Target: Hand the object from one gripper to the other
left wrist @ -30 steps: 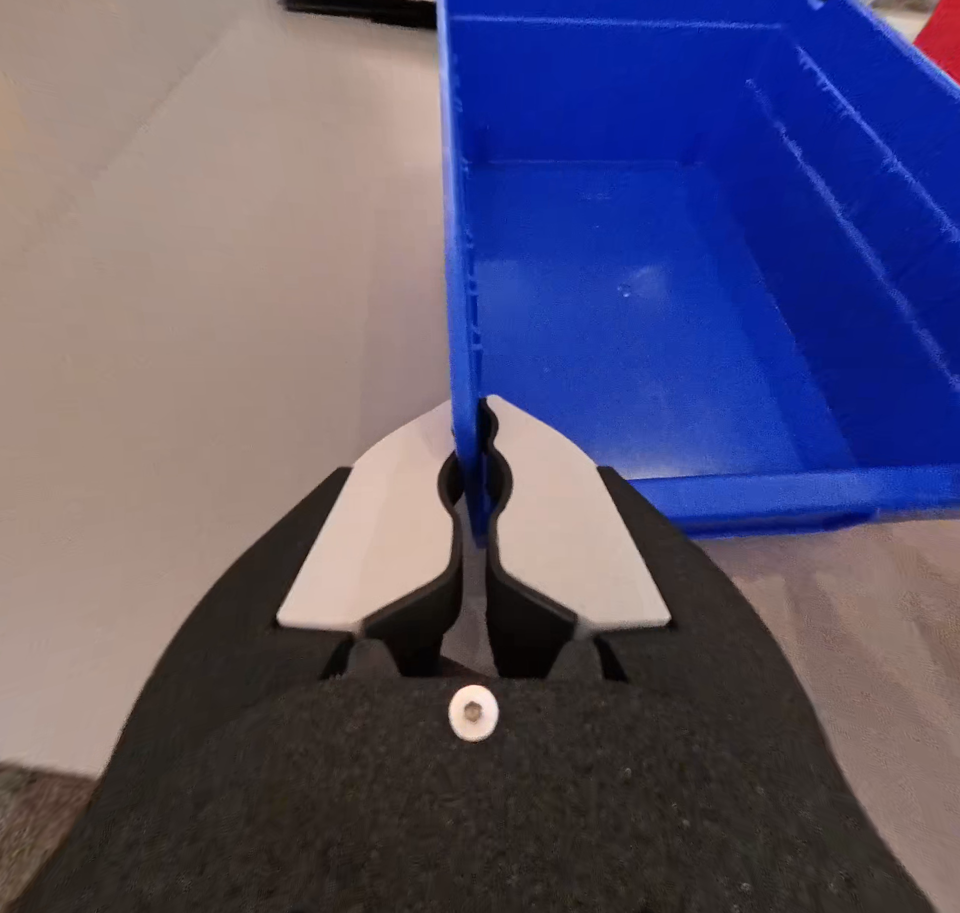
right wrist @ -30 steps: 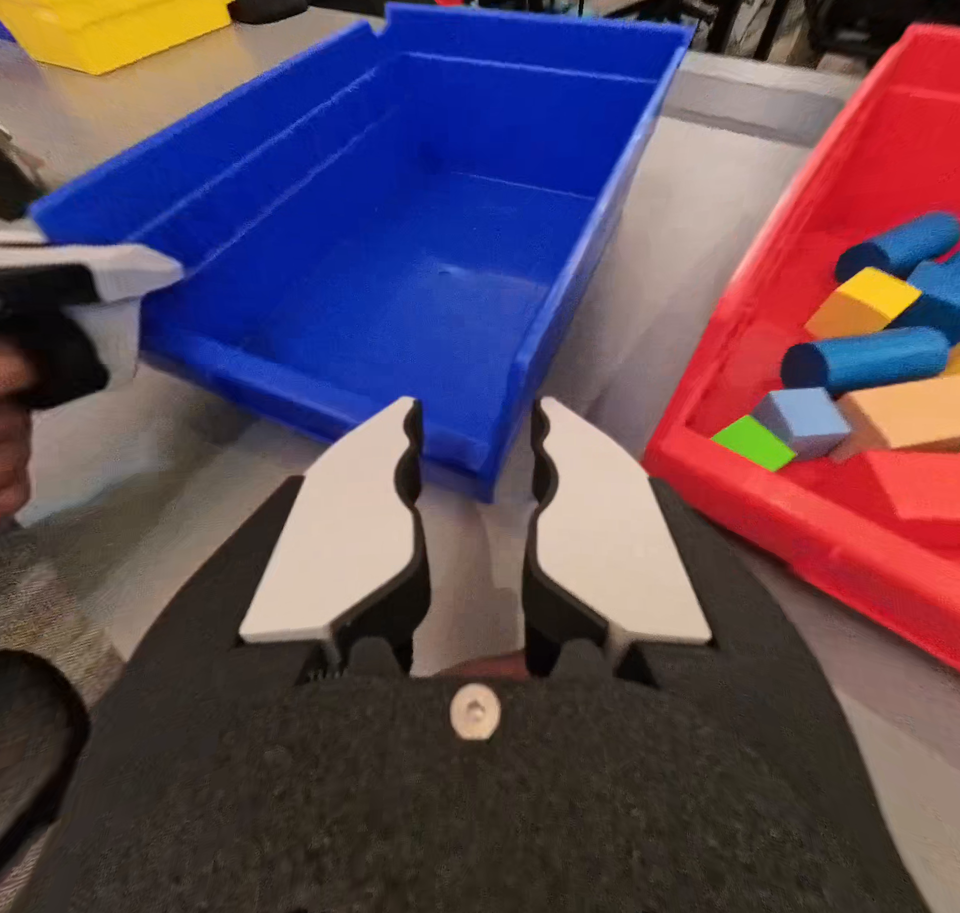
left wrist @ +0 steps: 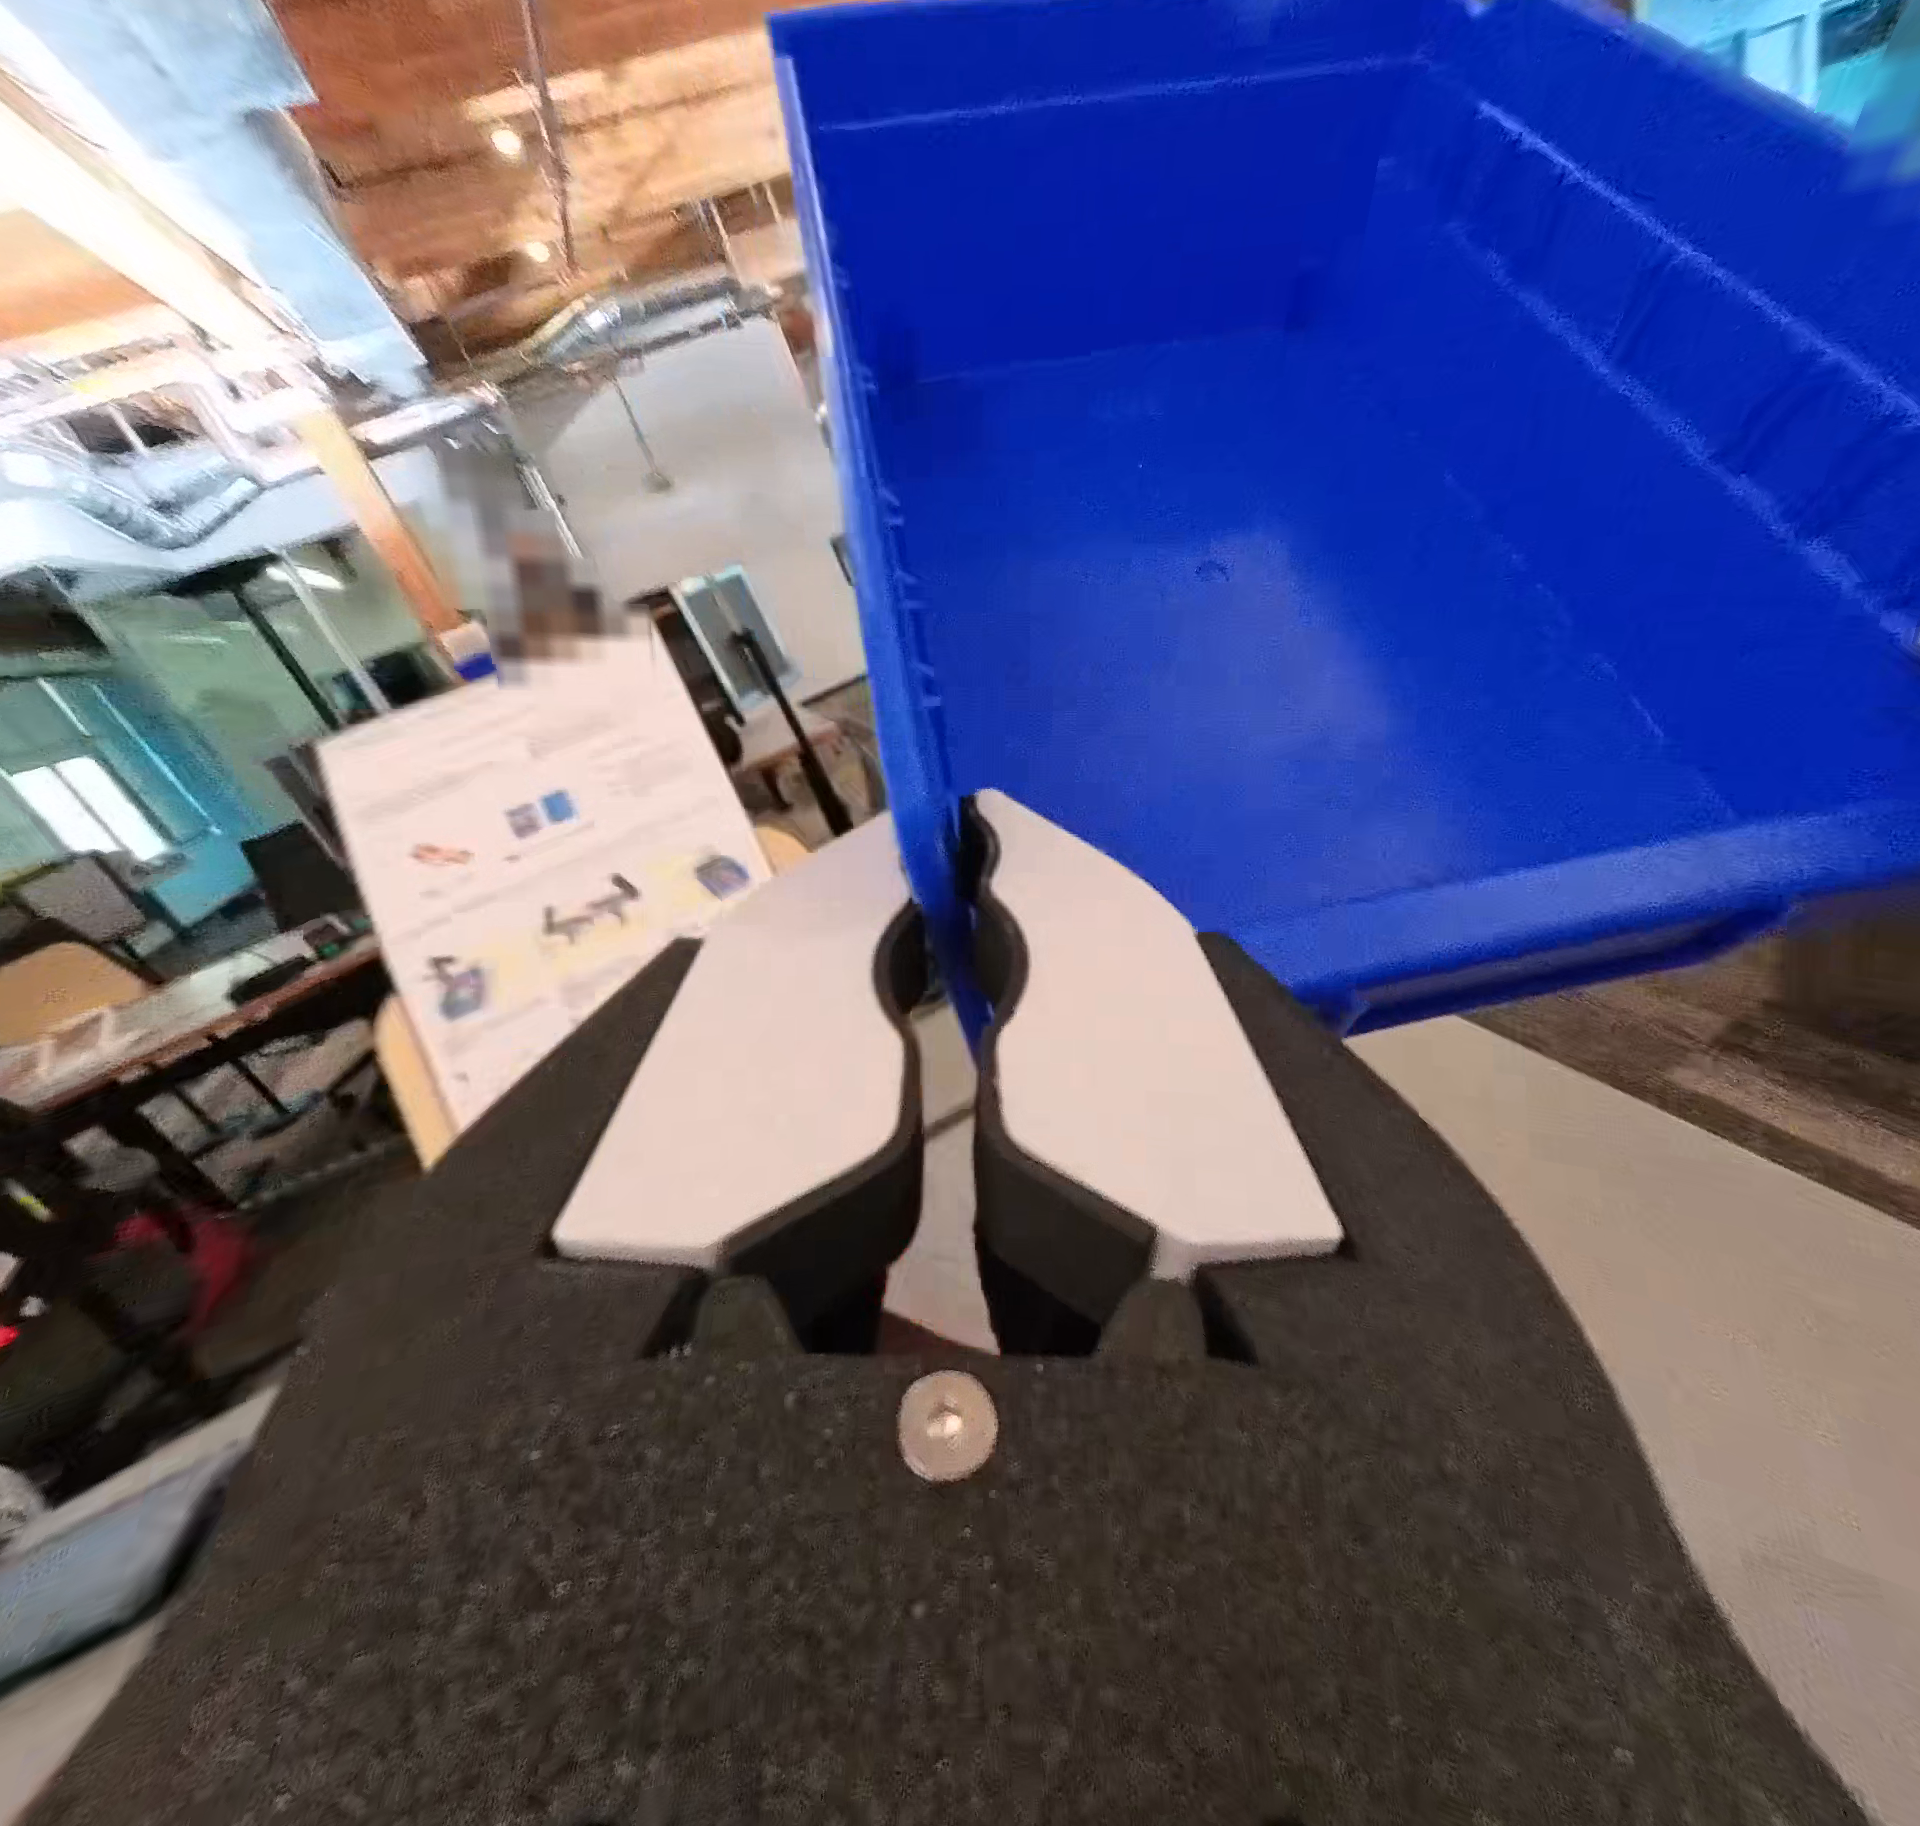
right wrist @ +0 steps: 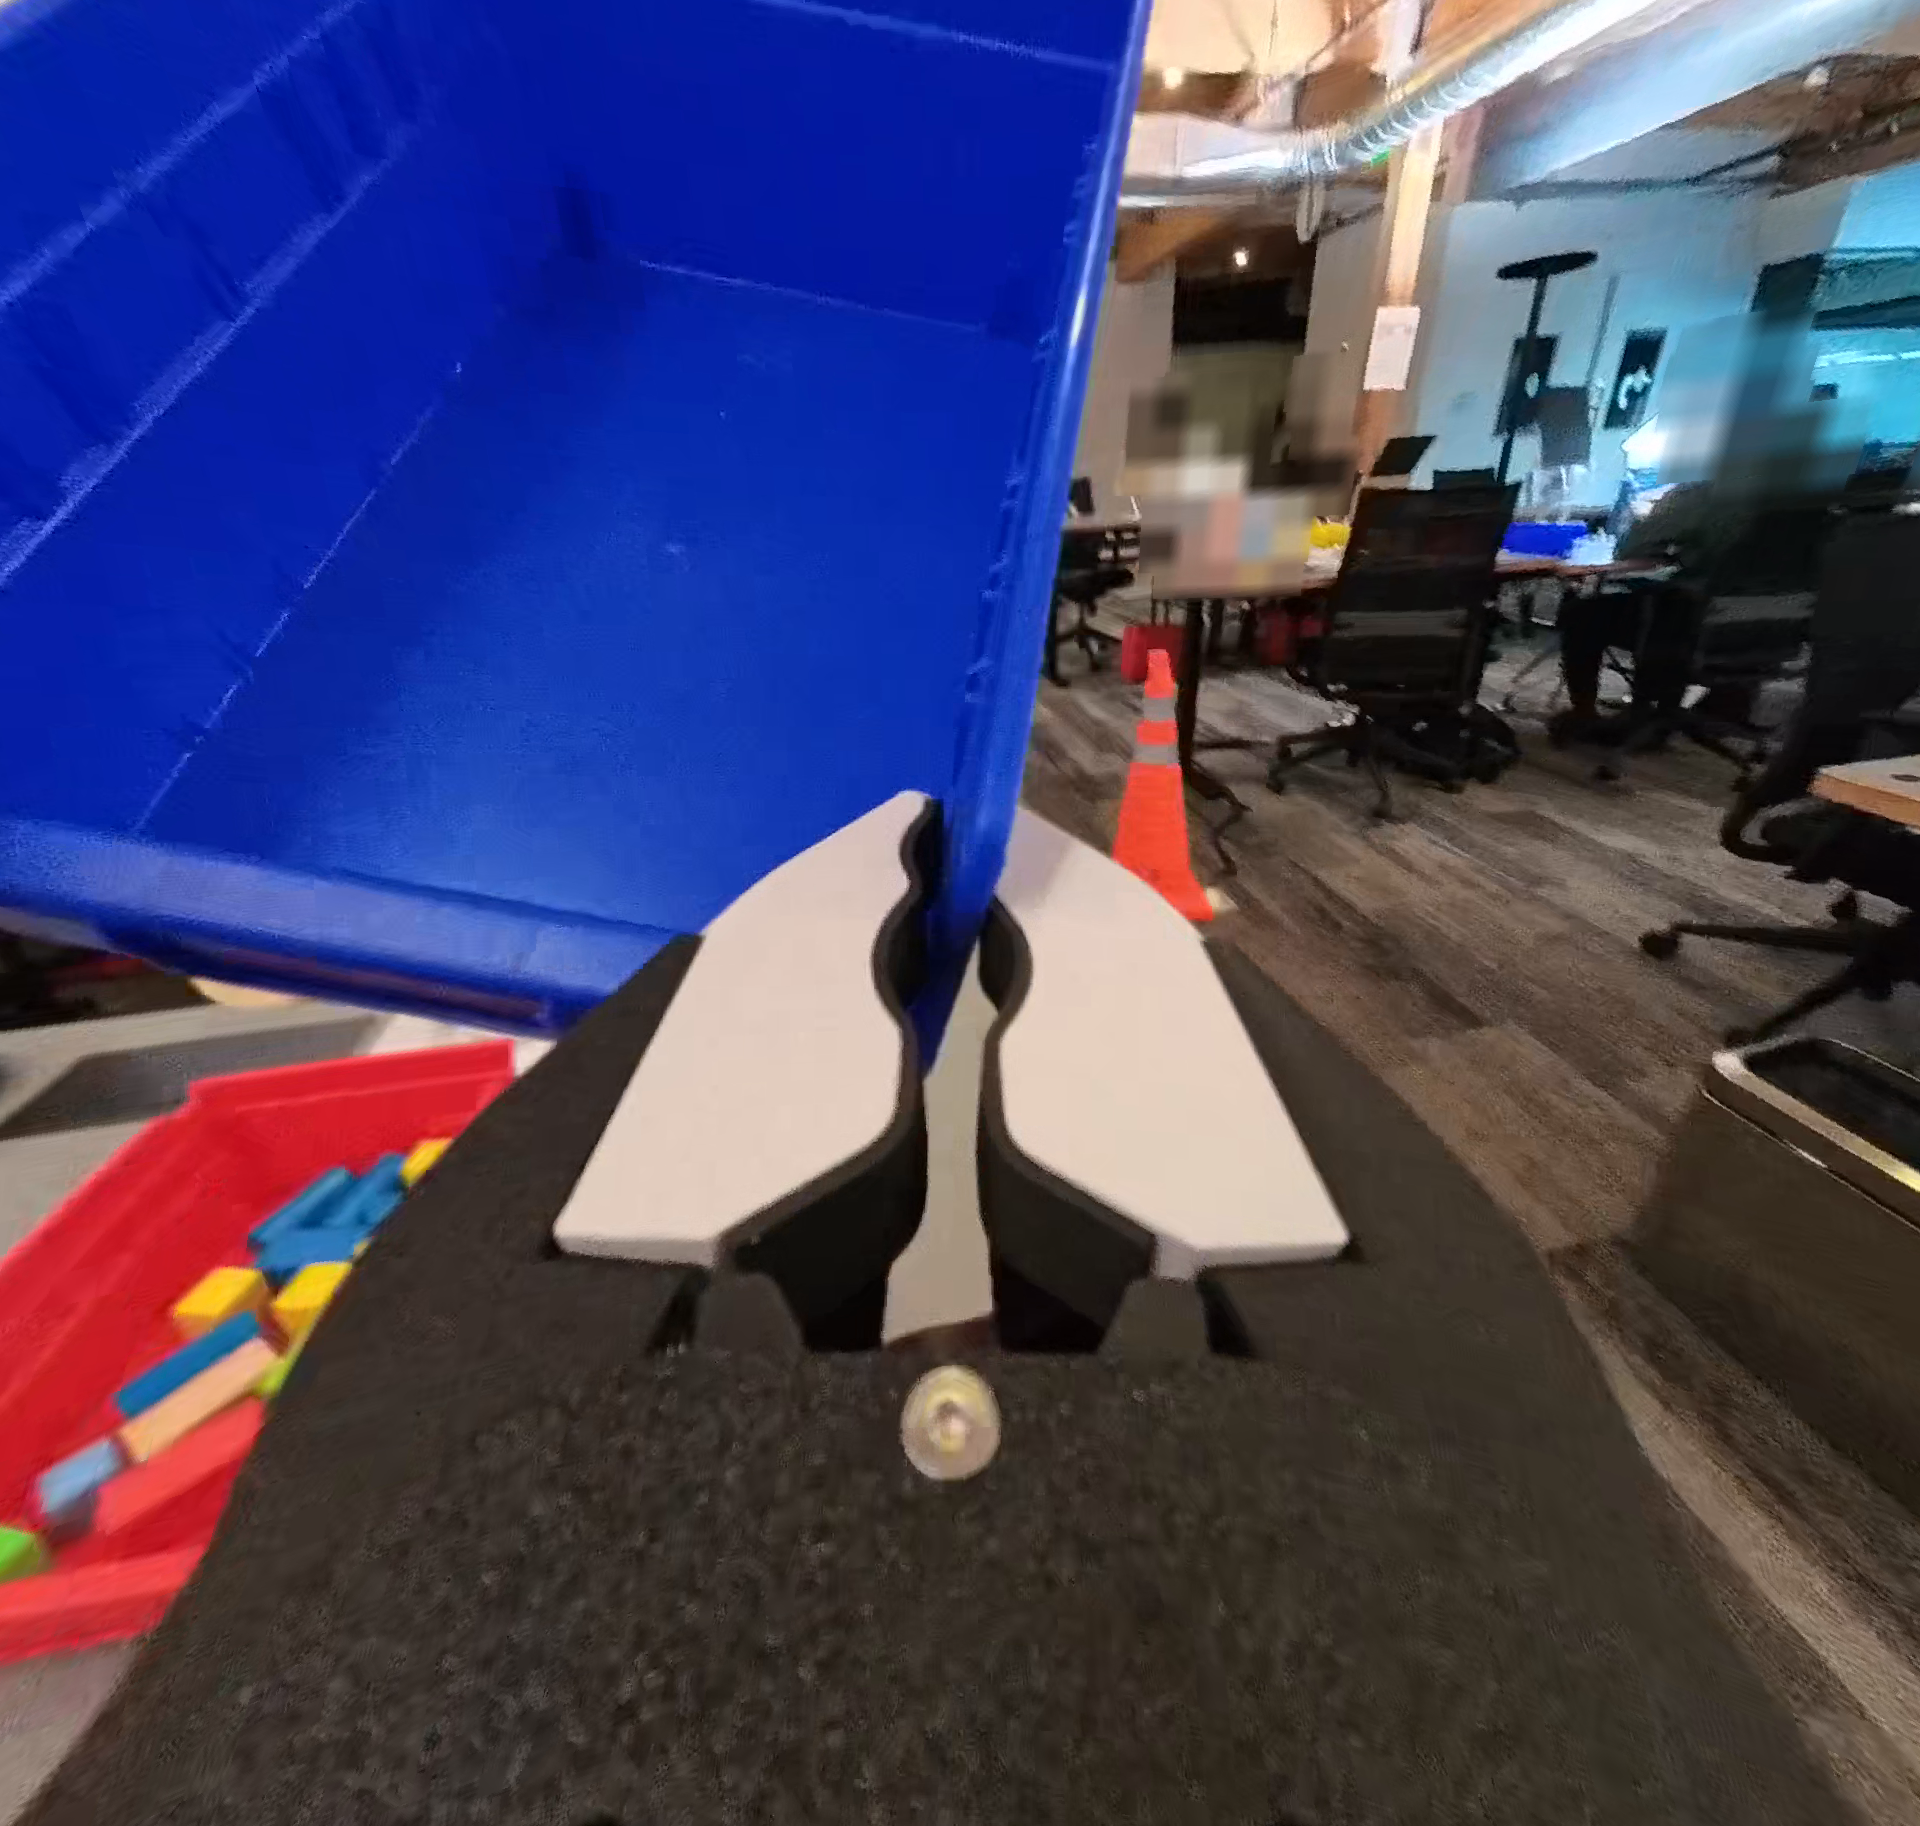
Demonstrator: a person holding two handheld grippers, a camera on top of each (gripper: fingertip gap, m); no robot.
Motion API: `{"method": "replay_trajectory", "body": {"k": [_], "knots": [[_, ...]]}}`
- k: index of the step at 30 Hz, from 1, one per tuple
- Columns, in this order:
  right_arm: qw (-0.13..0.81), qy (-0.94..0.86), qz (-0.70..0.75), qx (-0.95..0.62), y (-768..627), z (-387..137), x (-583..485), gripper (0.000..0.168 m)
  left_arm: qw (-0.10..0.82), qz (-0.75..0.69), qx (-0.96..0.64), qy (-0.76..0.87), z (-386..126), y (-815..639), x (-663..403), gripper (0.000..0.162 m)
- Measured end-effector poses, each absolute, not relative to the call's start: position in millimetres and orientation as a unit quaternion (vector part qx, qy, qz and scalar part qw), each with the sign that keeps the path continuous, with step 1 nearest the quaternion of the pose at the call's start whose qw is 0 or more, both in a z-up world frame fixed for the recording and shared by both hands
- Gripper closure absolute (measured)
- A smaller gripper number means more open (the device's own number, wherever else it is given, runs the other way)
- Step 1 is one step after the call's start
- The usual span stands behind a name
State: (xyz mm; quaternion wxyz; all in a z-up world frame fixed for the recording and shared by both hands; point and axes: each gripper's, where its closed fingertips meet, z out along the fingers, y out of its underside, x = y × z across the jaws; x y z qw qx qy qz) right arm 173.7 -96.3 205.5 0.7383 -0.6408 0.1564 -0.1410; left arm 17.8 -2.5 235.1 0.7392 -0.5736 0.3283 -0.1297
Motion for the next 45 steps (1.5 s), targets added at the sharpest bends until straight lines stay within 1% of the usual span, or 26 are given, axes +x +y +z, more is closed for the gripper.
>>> {"method": "replay_trajectory", "body": {"k": [3,6,8,10,12,15,17,20,21,22,23,24,26,28,31,32,33,34,36,37,38,39,41,43,45], "knots": [[0.668,0.136,-0.157,-0.715,-66,144,230,0.165,0.684,-0.156,-0.642,0.308,133,28,66,0.158],[0.596,0.085,-0.142,-0.786,-20,49,263,0.165,0.628,-0.159,-0.71,0.276,27,57,90,0.158],[0.555,0.093,-0.098,-0.821,4,-15,278,0.165,0.598,-0.146,-0.74,0.27,-27,69,99,0.158],[0.531,0.105,-0.056,-0.839,18,-65,284,0.165,0.58,-0.135,-0.756,0.27,-62,77,104,0.157],[0.524,0.119,-0.019,-0.843,25,-97,285,0.165,0.57,-0.129,-0.764,0.274,-82,82,105,0.157],[0.486,0.114,-0.026,-0.866,27,-129,282,0.165,0.547,-0.137,-0.779,0.275,-108,87,103,0.156],[0.476,0.117,-0.03,-0.871,26,-139,280,0.165,0.522,-0.143,-0.791,0.286,-131,86,102,0.155],[0.47,0.125,-0.056,-0.872,26,-144,285,0.165,0.525,-0.142,-0.771,0.333,-138,77,102,0.152],[0.462,0.121,-0.063,-0.876,23,-142,287,0.161,0.524,-0.153,-0.768,0.336,-134,71,97,0.146],[0.46,0.112,-0.075,-0.878,19,-136,288,0.148,0.526,-0.177,-0.761,0.336,-124,64,88,0.131],[0.46,0.097,-0.09,-0.878,13,-126,288,0.135,0.533,-0.214,-0.747,0.335,-109,55,77,0.124],[0.46,0.084,-0.109,-0.877,5,-112,288,0.132,0.543,-0.25,-0.732,0.327,-92,48,59,0.124],[0.471,0.069,-0.165,-0.864,-11,-68,288,0.128,0.554,-0.305,-0.713,0.303,-63,40,12,0.122],[0.514,0.055,-0.19,-0.835,-18,-9,266,0.128,0.56,-0.314,-0.716,0.274,-49,48,-46,0.119],[0.62,-0.014,-0.144,-0.771,-3,70,175,0.128,0.602,-0.267,-0.726,0.198,-37,88,-134,0.116],[0.648,-0.037,-0.121,-0.751,6,85,139,0.128,0.604,-0.246,-0.735,0.186,-39,102,-157,0.116],[0.667,-0.05,-0.099,-0.737,17,91,104,0.128,0.593,-0.22,-0.752,0.183,-48,114,-177,0.109],[0.678,-0.045,-0.08,-0.729,29,88,75,0.128,0.578,-0.193,-0.771,0.184,-61,124,-197,0.099],[0.699,0.003,-0.026,-0.714,59,65,26,0.127,0.559,-0.173,-0.787,0.195,-88,134,-225,0.099],[0.691,0.017,0.004,-0.722,73,42,3,0.125,0.58,-0.181,-0.77,0.196,-88,135,-234,0.111],[0.67,0.033,0.022,-0.741,85,15,-15,0.12,0.597,-0.194,-0.756,0.185,-86,135,-243,0.127],[0.647,0.051,0.031,-0.76,92,-13,-29,0.114,0.598,-0.215,-0.752,0.174,-84,136,-247,0.13],[0.62,0.036,0.033,-0.783,96,-60,-60,0.112,0.593,-0.233,-0.754,0.16,-83,137,-252,0.117],[0.619,0.016,-0.014,-0.785,94,-89,-75,0.112,0.609,-0.214,-0.748,0.156,-80,135,-259,0.115],[0.615,0.005,-0.072,-0.785,92,-105,-75,0.112,0.595,-0.17,-0.772,0.145,-94,140,-271,0.113]]}}
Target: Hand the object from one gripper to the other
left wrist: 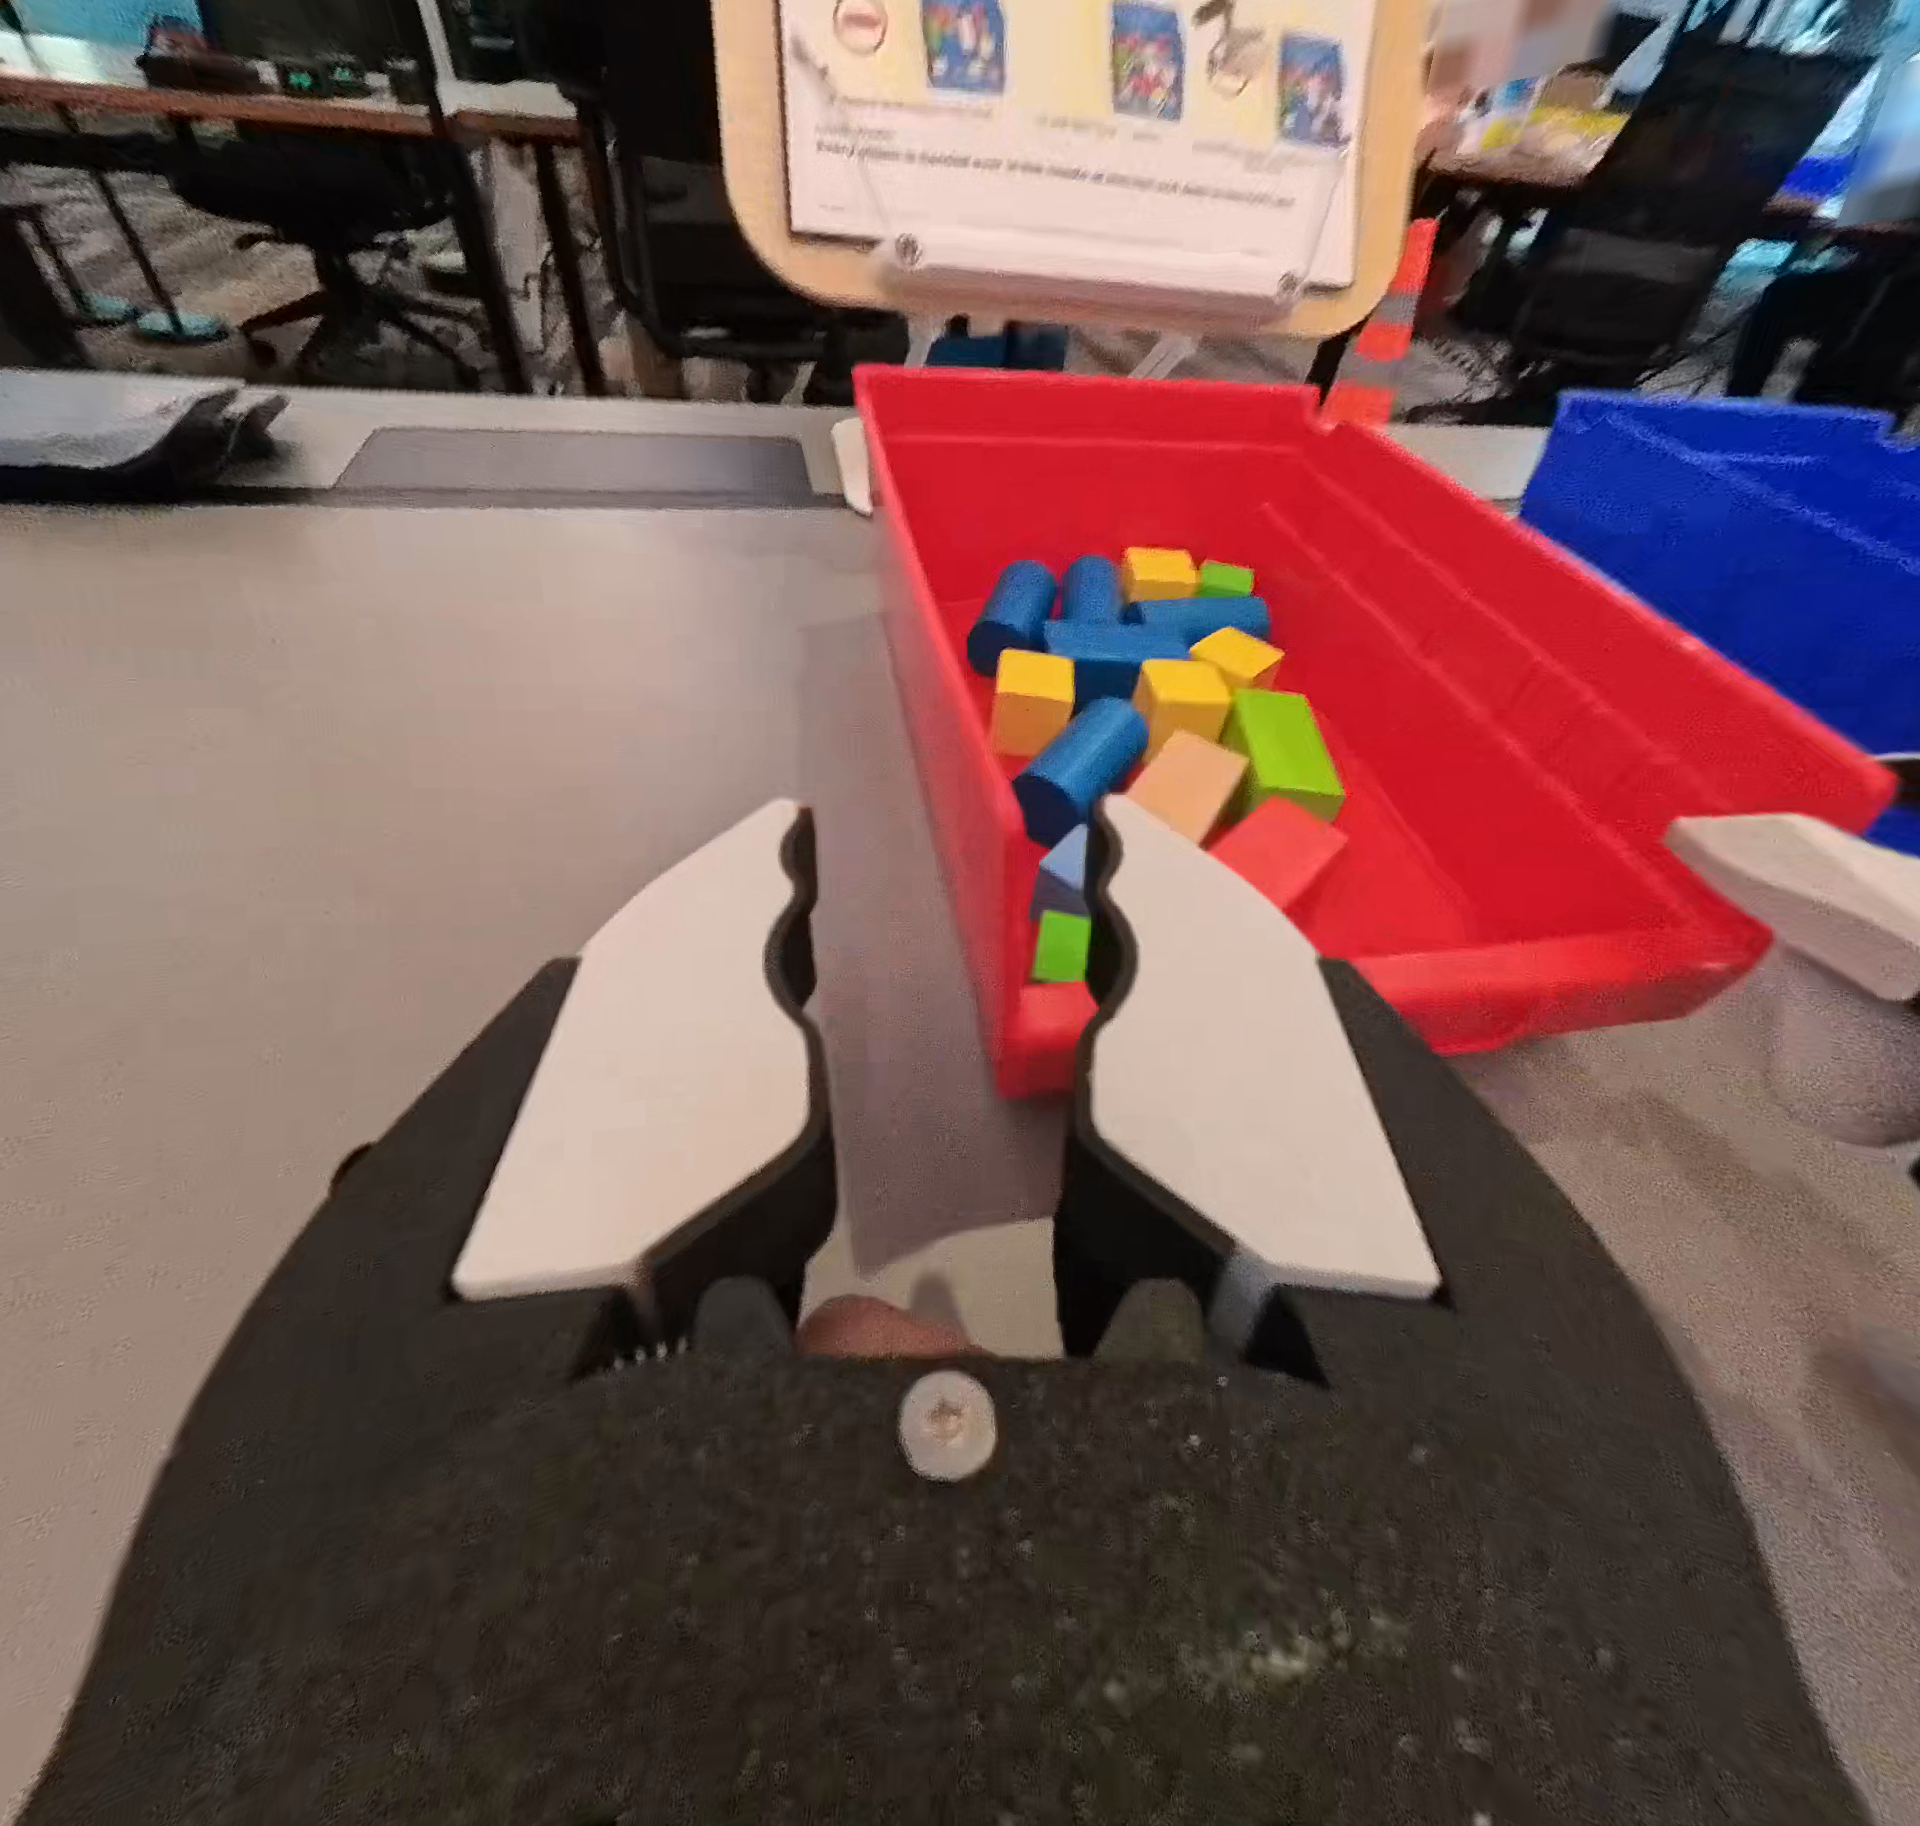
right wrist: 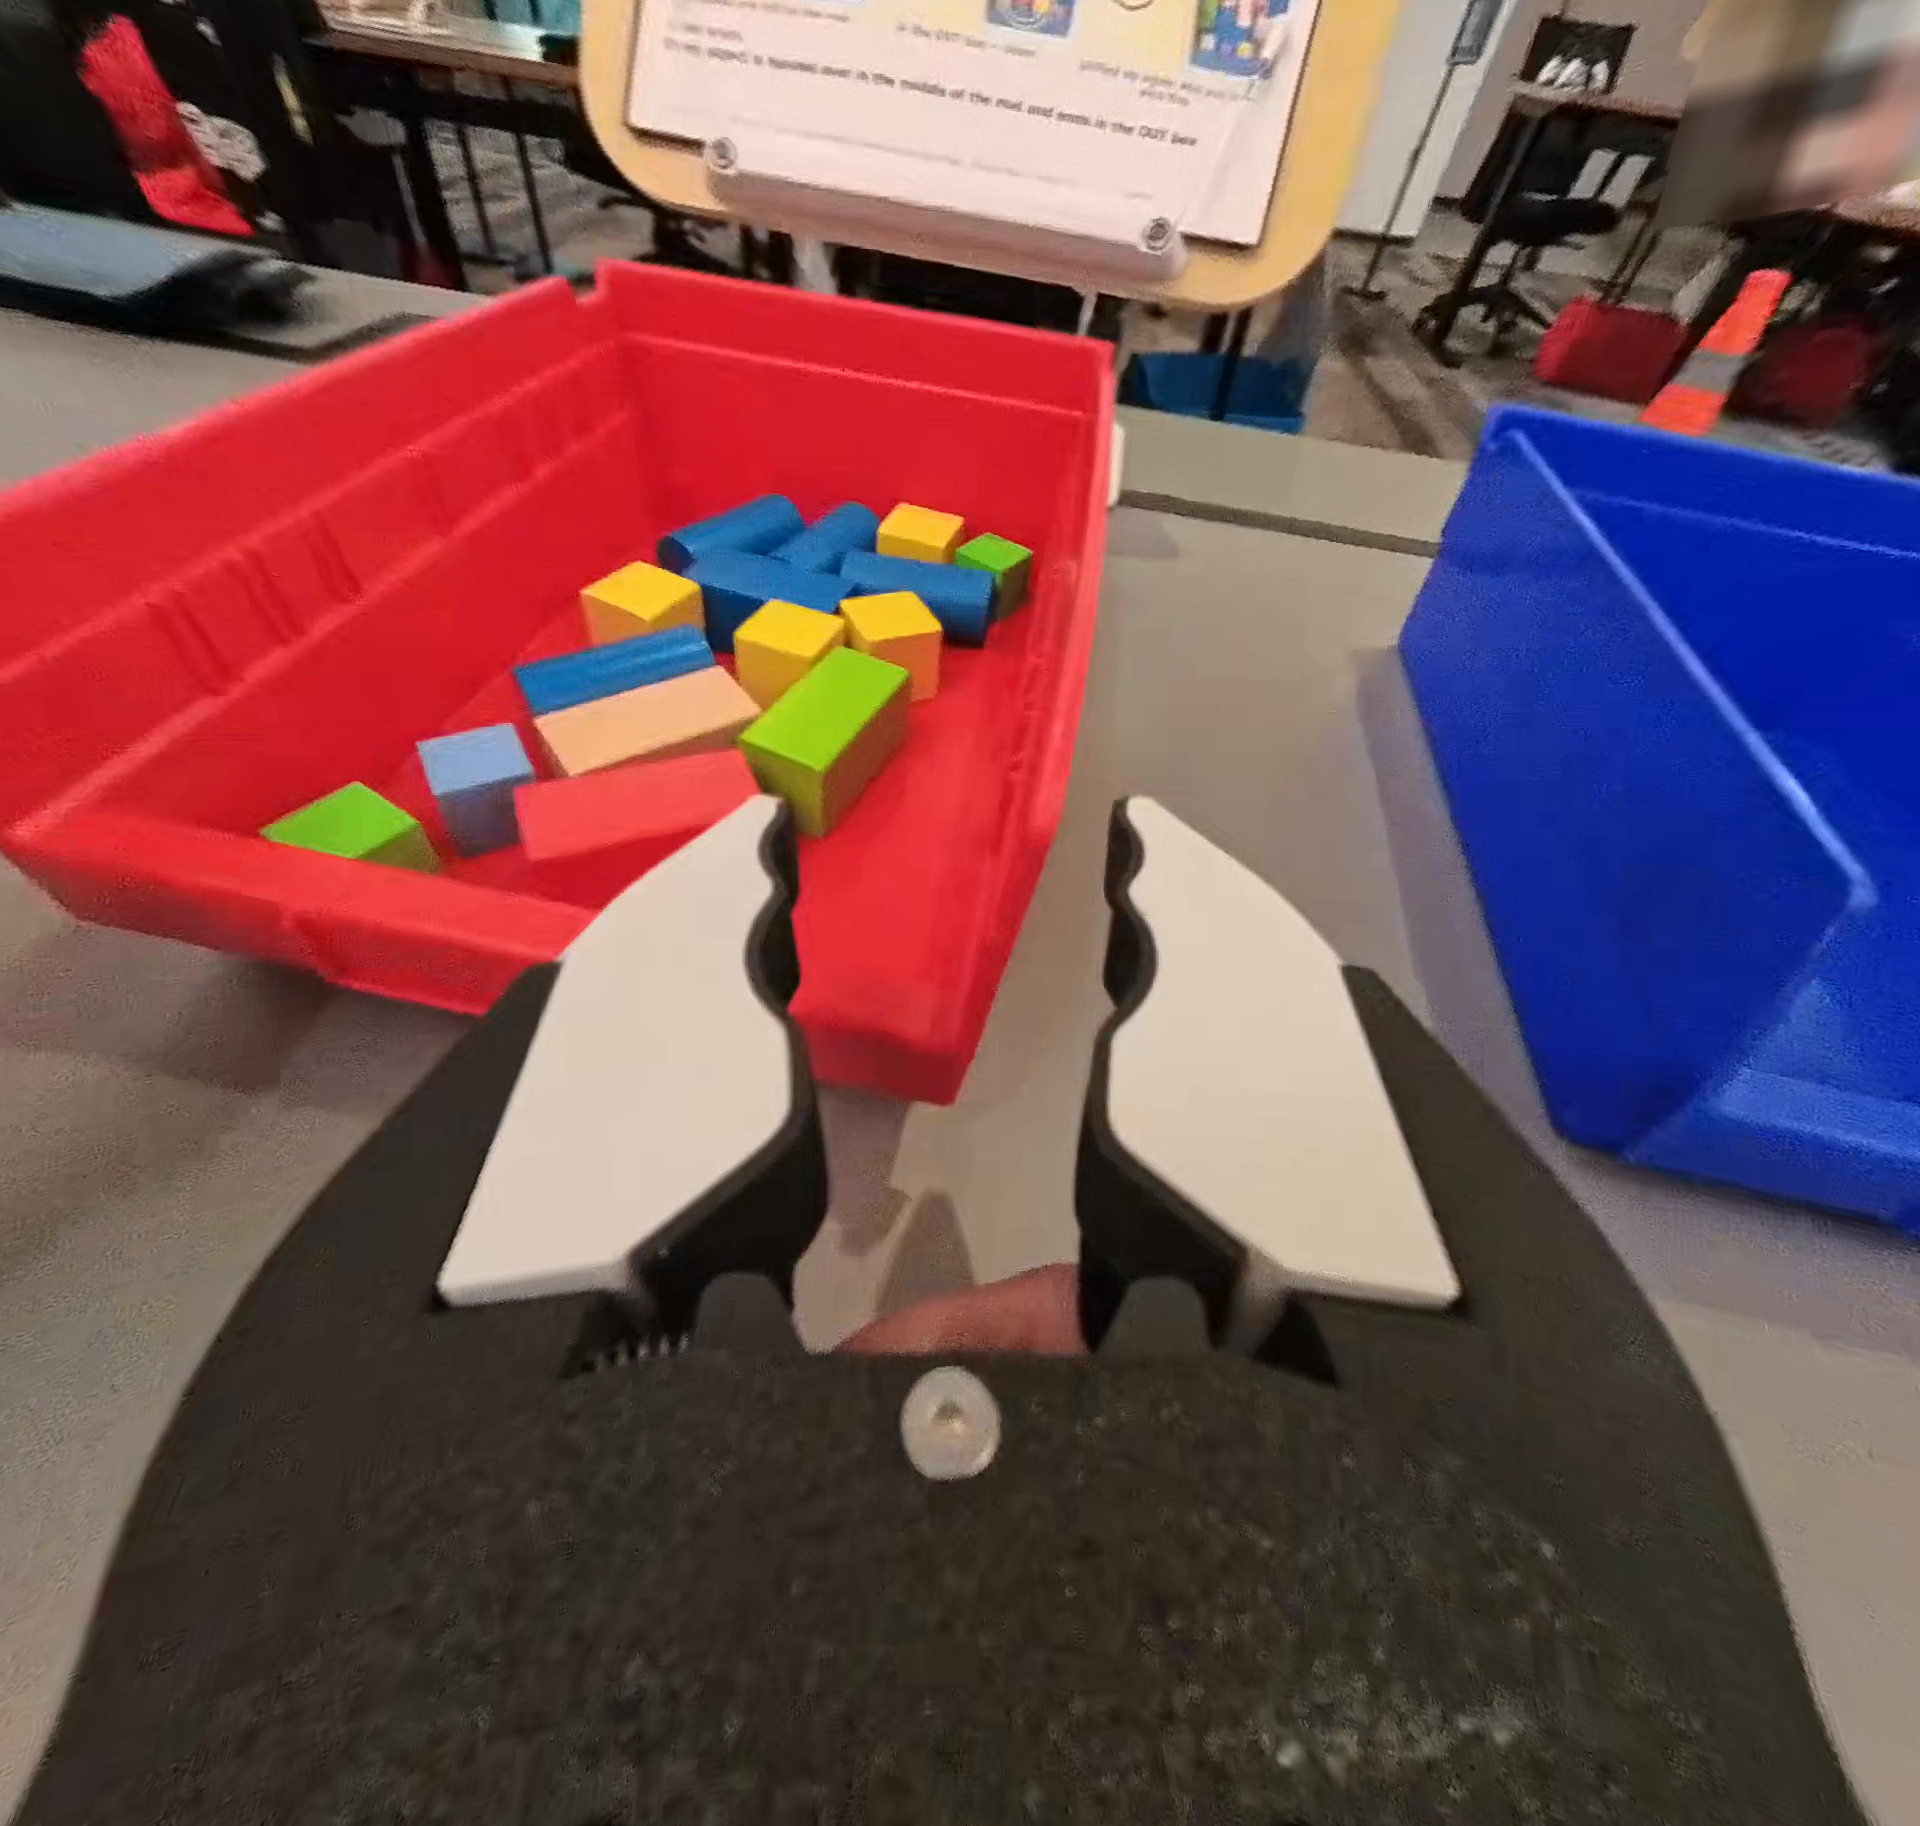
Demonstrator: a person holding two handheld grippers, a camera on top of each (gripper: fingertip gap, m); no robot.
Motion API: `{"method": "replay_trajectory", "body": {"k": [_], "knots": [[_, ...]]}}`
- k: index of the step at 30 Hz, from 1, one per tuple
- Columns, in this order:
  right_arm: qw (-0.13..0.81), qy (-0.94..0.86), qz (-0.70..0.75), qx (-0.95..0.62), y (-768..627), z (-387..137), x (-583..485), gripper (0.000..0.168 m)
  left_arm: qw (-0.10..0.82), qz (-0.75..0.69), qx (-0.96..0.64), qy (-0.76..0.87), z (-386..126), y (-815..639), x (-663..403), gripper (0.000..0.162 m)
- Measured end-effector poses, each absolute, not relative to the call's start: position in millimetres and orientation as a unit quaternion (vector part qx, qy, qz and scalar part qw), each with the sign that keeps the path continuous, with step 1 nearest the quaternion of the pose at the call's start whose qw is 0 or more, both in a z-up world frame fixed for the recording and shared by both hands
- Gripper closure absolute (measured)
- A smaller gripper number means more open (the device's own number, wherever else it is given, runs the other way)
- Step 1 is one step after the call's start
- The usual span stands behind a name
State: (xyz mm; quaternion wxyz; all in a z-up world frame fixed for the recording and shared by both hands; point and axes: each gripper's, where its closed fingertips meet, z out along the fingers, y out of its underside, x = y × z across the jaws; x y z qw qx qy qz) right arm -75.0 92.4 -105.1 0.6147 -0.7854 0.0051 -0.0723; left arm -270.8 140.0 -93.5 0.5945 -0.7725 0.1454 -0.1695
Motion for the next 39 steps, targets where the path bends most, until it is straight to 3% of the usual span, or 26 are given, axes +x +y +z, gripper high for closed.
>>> {"method": "replay_trajectory", "body": {"k": [2,3,6,7,8,14,25,30,37,39], "knots": [[0.609,0.034,-0.102,-0.786,95,-113,-62,0.116,0.562,-0.156,-0.8,0.14,-115,148,-272,0.099],[0.597,0.056,-0.094,-0.794,98,-119,-56,0.118,0.554,-0.161,-0.804,0.143,-122,151,-267,0.101],[0.56,0.075,-0.029,-0.824,112,-135,-57,0.124,0.544,-0.149,-0.811,0.157,-132,164,-253,0.125],[0.565,0.071,-0.009,-0.822,116,-133,-60,0.135,0.537,-0.158,-0.812,0.168,-133,166,-246,0.137],[0.571,0.08,-0.002,-0.817,119,-130,-58,0.16,0.533,-0.171,-0.813,0.163,-133,168,-241,0.152],[0.57,0.097,-0.037,-0.815,122,-122,-65,0.165,0.534,-0.139,-0.821,0.144,-132,175,-254,0.16],[0.605,0.044,-0.006,-0.795,195,-91,-207,0.165,0.568,-0.088,-0.816,0.066,-106,227,-404,0.161],[0.575,0.042,0.014,-0.817,215,-114,-250,0.164,0.536,-0.064,-0.84,0.055,-121,245,-446,0.161],[0.555,0.009,0.058,-0.83,213,-127,-278,0.159,0.532,-0.063,-0.844,-0.033,-129,251,-470,0.152],[0.543,-0.025,0.074,-0.836,208,-125,-280,0.158,0.532,-0.078,-0.841,-0.053,-119,247,-465,0.131]]}}
